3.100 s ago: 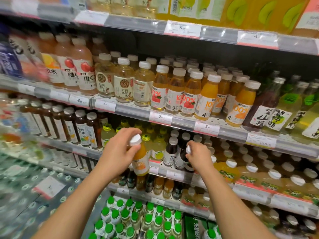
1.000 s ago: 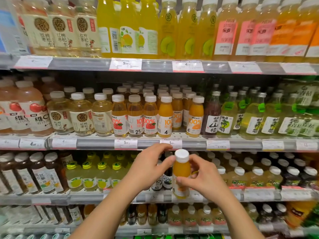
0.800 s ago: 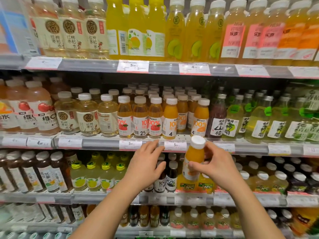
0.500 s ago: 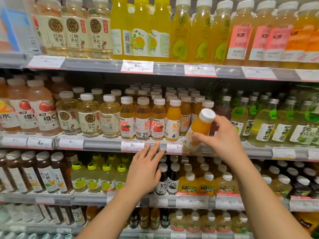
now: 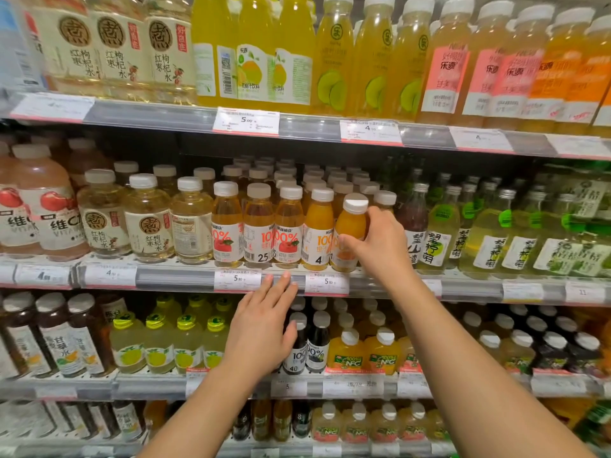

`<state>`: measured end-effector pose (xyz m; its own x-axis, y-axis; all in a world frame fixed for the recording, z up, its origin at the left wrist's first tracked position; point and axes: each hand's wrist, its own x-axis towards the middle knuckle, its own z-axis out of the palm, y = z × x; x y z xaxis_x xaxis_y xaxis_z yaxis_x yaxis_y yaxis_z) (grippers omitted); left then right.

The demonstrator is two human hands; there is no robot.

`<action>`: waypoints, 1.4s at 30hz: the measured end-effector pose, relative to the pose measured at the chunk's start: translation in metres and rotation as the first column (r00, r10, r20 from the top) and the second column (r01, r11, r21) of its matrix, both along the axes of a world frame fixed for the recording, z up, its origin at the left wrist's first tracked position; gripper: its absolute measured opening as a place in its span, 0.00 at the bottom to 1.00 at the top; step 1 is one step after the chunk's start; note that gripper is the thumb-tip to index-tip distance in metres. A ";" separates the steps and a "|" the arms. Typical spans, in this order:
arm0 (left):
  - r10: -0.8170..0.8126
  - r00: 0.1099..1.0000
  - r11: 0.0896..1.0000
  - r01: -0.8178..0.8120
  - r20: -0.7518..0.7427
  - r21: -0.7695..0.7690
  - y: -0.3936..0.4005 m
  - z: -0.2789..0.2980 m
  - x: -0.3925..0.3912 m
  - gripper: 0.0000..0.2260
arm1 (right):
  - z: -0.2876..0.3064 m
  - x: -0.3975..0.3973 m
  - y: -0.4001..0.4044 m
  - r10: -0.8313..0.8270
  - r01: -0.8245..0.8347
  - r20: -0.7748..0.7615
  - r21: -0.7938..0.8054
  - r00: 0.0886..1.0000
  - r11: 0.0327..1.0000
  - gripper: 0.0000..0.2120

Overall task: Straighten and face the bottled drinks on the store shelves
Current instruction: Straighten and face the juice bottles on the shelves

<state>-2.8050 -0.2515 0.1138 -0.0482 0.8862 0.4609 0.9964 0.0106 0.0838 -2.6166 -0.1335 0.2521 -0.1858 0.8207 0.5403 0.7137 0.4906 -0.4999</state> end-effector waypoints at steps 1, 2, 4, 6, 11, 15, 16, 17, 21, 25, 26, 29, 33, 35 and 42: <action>0.002 1.000 1.000 -0.002 -0.002 -0.003 0.000 0.000 0.000 0.31 | 0.001 -0.001 -0.001 -0.013 0.013 0.005 0.016 1.000 1.000 0.28; 0.004 1.000 1.000 -0.004 -0.002 -0.004 0.001 -0.001 0.001 0.31 | 0.002 -0.002 -0.003 -0.041 0.039 0.029 0.046 0.999 0.998 0.29; 0.008 1.000 1.000 -0.008 0.000 -0.004 0.001 -0.002 0.001 0.31 | 0.007 -0.003 -0.005 -0.126 0.109 0.132 0.132 0.983 0.985 0.32; 0.010 1.000 1.000 -0.010 -0.004 -0.011 0.000 -0.002 0.001 0.31 | 0.013 -0.004 -0.006 -0.189 0.149 0.226 0.183 0.955 0.972 0.34; 0.013 1.000 1.000 -0.013 -0.007 -0.003 0.000 -0.001 0.002 0.32 | 0.023 -0.005 -0.003 -0.188 0.149 0.287 0.154 0.939 0.977 0.33; 0.019 1.000 1.000 -0.019 -0.005 0.005 0.000 -0.002 0.003 0.31 | 0.026 -0.006 -0.001 -0.152 0.121 0.290 0.121 0.945 0.985 0.33; 0.019 1.000 1.000 -0.019 -0.001 0.003 0.000 -0.002 0.003 0.31 | 0.027 -0.005 0.000 -0.144 0.115 0.296 0.114 0.944 0.987 0.33; 0.019 1.000 1.000 -0.019 0.004 0.002 0.000 -0.002 0.003 0.31 | 0.027 -0.005 0.000 -0.137 0.110 0.300 0.106 0.944 0.988 0.32; 0.016 1.000 1.000 -0.016 0.009 0.000 0.000 -0.001 0.004 0.31 | 0.027 -0.004 0.001 -0.099 0.073 0.305 0.094 0.947 0.993 0.24; 0.017 1.000 1.000 -0.017 0.007 0.016 0.001 -0.002 0.003 0.31 | 0.029 -0.006 0.003 -0.083 0.054 0.287 0.106 0.954 0.993 0.19; 0.017 1.000 1.000 -0.017 0.003 0.024 0.001 -0.003 0.003 0.31 | 0.030 -0.007 0.004 -0.086 0.059 0.280 0.105 0.956 0.993 0.19; 0.012 1.000 0.999 -0.012 -0.001 0.043 0.002 -0.005 0.002 0.32 | 0.036 -0.008 0.007 -0.074 0.055 0.221 0.089 0.972 0.994 0.17; 0.008 1.000 0.999 -0.008 0.006 0.036 0.002 -0.004 0.003 0.32 | 0.040 -0.007 0.013 -0.062 0.053 0.202 0.052 0.977 0.997 0.14; 0.011 1.000 1.000 -0.012 0.008 0.028 0.000 -0.003 0.004 0.31 | 0.041 -0.005 0.015 -0.047 0.041 0.200 0.034 0.979 0.999 0.17; 0.000 1.000 1.000 0.000 0.010 -0.009 -0.002 0.002 0.001 0.32 | 0.036 -0.001 0.011 -0.043 0.039 0.206 0.025 0.978 0.999 0.14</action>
